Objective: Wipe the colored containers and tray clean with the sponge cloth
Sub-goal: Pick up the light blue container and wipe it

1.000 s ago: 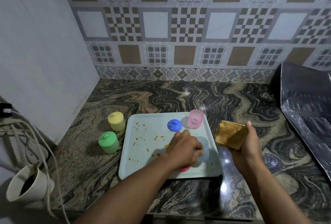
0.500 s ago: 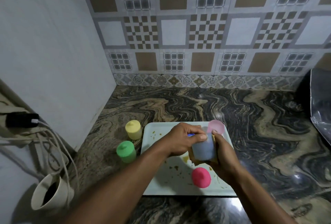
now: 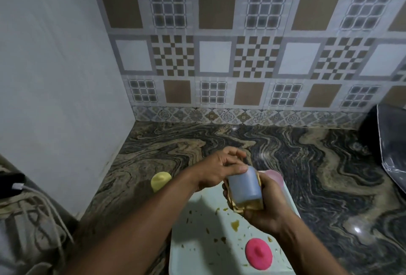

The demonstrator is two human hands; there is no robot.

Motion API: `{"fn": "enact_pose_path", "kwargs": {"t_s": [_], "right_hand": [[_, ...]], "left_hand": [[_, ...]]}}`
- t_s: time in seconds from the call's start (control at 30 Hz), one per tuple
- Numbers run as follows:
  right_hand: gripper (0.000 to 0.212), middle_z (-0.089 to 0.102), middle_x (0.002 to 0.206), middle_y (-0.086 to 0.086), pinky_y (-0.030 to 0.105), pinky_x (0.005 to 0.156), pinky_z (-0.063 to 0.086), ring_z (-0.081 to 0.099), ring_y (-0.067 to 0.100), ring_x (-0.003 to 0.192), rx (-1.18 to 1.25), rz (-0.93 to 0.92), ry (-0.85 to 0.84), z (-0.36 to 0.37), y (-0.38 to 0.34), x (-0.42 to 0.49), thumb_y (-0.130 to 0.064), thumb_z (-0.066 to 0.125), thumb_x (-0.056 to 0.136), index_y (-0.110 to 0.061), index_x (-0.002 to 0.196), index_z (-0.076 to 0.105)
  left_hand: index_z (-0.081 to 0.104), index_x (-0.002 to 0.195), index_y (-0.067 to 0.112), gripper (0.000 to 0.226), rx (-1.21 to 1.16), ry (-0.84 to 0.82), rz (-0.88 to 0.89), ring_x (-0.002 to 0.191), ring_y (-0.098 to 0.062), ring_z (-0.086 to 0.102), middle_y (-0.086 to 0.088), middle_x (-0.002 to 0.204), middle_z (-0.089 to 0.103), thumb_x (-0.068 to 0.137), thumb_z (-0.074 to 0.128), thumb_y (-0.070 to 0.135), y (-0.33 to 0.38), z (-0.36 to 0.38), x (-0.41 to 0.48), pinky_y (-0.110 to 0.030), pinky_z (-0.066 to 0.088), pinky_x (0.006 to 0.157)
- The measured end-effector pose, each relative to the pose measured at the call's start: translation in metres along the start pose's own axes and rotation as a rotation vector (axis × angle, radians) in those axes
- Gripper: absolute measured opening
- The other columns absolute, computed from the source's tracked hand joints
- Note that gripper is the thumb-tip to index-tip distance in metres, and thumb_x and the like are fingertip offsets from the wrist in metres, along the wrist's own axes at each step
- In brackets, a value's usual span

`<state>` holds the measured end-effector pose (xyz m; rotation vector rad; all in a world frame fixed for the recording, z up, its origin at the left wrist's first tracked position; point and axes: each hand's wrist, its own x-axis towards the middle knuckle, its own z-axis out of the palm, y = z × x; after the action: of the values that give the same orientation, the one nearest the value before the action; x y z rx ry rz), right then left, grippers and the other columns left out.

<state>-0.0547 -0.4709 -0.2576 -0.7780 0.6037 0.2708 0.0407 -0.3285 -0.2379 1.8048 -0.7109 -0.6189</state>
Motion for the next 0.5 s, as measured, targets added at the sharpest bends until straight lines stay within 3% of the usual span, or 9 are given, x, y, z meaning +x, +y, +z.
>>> {"fn": "enact_pose_path", "kwargs": {"t_s": [0.1,0.2,0.3,0.33,0.4,0.5], "right_hand": [[0.045,0.064,0.103,0.027,0.044,0.067,0.057,0.063,0.04,0.08,0.107,0.056,-0.04,0.002,-0.005,0.001,-0.031,0.049,0.096,0.003,0.125,0.058],[0.05,0.069,0.11,0.028,0.056,0.075,0.057,0.066,0.045,0.09,-0.101,-0.244,0.165,0.006,-0.012,0.019,-0.042,0.045,0.1,-0.002,0.123,0.064],[0.063,0.072,0.102,0.024,0.066,0.087,0.052,0.066,0.046,0.1,-0.399,-0.482,0.364,0.012,-0.01,0.023,-0.065,0.044,0.086,-0.011,0.101,0.072],[0.06,0.072,0.104,0.026,0.064,0.086,0.054,0.066,0.048,0.1,-0.319,-0.451,0.338,0.015,-0.012,0.023,-0.062,0.043,0.089,-0.011,0.099,0.073],[0.052,0.069,0.107,0.029,0.053,0.072,0.058,0.065,0.047,0.089,-0.066,-0.207,0.152,0.014,-0.014,0.024,-0.045,0.041,0.101,-0.003,0.116,0.067],[0.048,0.065,0.101,0.027,0.042,0.061,0.056,0.063,0.04,0.077,0.088,-0.003,0.0,0.012,-0.018,0.021,-0.034,0.045,0.097,0.003,0.125,0.058]], "left_hand": [[0.071,0.114,0.004,0.024,-0.156,-0.019,-0.056,0.128,-0.021,0.049,-0.003,0.144,0.046,0.099,0.058,0.017,-0.006,-0.009,0.005,-0.033,0.046,0.097],[0.07,0.118,0.004,0.027,-0.089,-0.05,-0.064,0.126,-0.02,0.054,-0.002,0.132,0.057,0.097,0.062,0.019,0.002,-0.017,0.015,-0.037,0.046,0.105],[0.073,0.112,0.002,0.024,0.065,-0.074,0.046,0.122,-0.016,0.055,-0.001,0.129,0.056,0.094,0.067,0.016,0.01,-0.019,0.026,-0.037,0.045,0.105],[0.073,0.111,0.002,0.023,0.069,-0.084,0.068,0.126,-0.016,0.051,-0.002,0.135,0.051,0.093,0.067,0.015,0.009,-0.02,0.03,-0.038,0.044,0.104],[0.072,0.111,0.002,0.022,0.005,-0.098,0.071,0.134,-0.015,0.043,0.002,0.145,0.041,0.095,0.064,0.014,0.004,-0.023,0.033,-0.037,0.042,0.101],[0.072,0.111,0.002,0.022,-0.144,-0.133,0.024,0.135,-0.017,0.044,0.005,0.148,0.041,0.097,0.062,0.016,-0.01,-0.029,0.038,-0.042,0.046,0.102]]}}
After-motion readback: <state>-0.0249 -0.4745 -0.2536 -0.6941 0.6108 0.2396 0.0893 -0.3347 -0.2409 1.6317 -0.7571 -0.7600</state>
